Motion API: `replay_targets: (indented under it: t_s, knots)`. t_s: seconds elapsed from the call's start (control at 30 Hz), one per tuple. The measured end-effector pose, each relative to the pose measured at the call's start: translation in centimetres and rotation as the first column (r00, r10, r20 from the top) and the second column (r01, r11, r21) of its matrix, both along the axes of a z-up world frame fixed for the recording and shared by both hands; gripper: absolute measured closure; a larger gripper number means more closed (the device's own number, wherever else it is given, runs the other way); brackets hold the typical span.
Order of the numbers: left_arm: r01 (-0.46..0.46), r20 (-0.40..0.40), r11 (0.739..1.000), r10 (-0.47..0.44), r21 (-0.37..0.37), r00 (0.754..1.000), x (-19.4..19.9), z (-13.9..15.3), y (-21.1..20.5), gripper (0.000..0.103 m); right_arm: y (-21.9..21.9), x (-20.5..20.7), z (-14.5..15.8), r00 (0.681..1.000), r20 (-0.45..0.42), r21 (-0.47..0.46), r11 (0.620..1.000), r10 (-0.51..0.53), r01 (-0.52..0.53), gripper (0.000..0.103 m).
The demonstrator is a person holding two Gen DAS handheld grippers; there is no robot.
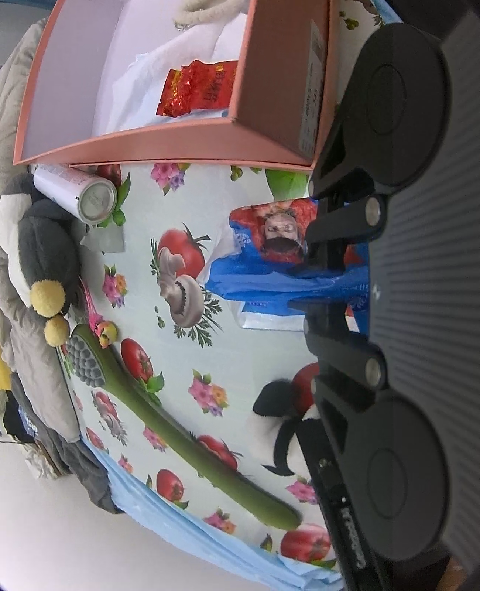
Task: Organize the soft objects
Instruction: 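Lift the panda plush with the left gripper while the right lifts the blue packet, then carry the panda in the left gripper while the right carries the blue packet over the box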
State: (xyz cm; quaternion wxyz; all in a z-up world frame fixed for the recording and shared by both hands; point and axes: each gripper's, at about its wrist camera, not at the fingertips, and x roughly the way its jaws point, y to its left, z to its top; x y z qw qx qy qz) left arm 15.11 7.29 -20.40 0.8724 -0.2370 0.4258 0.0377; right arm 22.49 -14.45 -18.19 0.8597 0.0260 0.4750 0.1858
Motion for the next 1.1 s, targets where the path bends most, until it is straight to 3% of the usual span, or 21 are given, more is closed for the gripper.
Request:
replay_targets:
  t_s: [0.1, 0.57, 0.83, 1.1]
  knots:
    - [-0.01, -0.013, 1.0, 0.01, 0.004, 1.0, 0.2, -0.1, 0.0, 0.042, -0.1, 0.1, 0.3, 1.0, 0.005, 0.01, 1.0, 0.013, -0.013, 0.092]
    - [0.037, 0.037, 0.998, -0.039, 0.049, 0.999, 0.4, 4.5, -0.7, 0.046, -1.0, -1.3, 4.4, 0.995, 0.076, 0.046, 0.997, 0.057, -0.061, 0.094]
    - [0.061, 0.122, 0.997, -0.067, 0.054, 0.99, -0.2, 10.1, -1.4, 0.046, -2.2, -2.6, 9.0, 0.983, 0.179, 0.082, 0.995, 0.036, -0.051, 0.094]
    - [0.121, 0.249, 0.989, -0.139, 0.086, 0.959, 0.0, 16.6, -3.9, 0.045, -4.0, -3.3, 14.7, 0.948, 0.319, 0.104, 0.994, 0.007, -0.043, 0.094]
